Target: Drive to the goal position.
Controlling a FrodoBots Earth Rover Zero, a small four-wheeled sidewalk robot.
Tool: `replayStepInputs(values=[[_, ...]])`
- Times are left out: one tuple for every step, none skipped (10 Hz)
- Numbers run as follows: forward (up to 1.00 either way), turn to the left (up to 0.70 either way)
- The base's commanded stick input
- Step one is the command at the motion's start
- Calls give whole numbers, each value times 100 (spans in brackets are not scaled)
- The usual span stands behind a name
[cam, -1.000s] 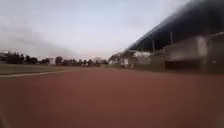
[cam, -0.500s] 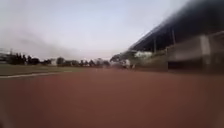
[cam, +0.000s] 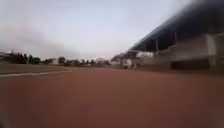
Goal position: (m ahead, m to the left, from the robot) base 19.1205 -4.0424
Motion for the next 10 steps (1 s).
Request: replayStepInputs(values=[[70,0],[70,0],[70,0],[70,0],[70,0],[70,0],[70,0],[70,0],[70,0],[70,0]])
